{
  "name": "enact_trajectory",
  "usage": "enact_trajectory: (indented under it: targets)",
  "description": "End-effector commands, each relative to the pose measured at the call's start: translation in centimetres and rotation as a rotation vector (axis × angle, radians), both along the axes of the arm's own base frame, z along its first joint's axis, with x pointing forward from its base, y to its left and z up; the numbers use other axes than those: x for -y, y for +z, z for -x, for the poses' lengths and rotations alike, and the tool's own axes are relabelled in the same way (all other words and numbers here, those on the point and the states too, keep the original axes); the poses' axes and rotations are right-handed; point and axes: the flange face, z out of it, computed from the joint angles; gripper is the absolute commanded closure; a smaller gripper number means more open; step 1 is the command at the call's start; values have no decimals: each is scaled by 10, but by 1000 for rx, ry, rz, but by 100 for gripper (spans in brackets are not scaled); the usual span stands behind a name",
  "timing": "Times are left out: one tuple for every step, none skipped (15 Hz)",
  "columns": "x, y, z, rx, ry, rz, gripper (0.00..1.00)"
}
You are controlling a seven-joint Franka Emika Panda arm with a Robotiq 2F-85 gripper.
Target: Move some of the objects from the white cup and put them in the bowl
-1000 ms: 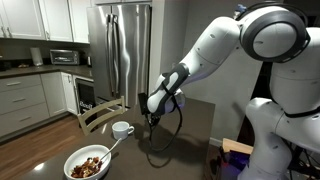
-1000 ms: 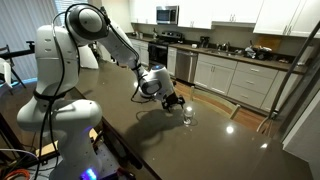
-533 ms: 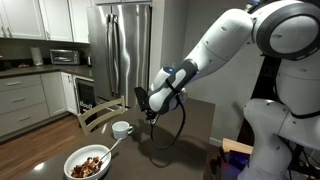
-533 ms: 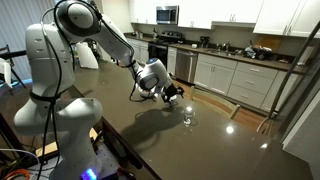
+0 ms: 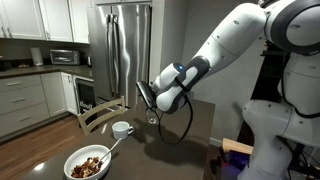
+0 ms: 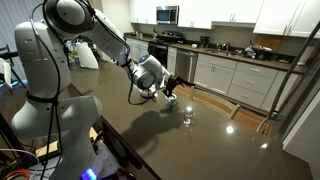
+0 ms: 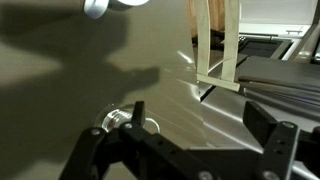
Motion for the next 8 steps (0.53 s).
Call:
enact_trajectory:
  targets:
    - [1,10,8,1,137,37,0]
    - [0,13,8,12,148,40,0]
    - [0,17,7,36,116,22,0]
    - [-1,13,2,6,93,32,0]
    - [-1,15,2,15,94,25,0]
    - [-1,16,2,18,95,21,0]
    - [-1,17,2,19,96,20,0]
    - [-1,17,2,19,96,19,0]
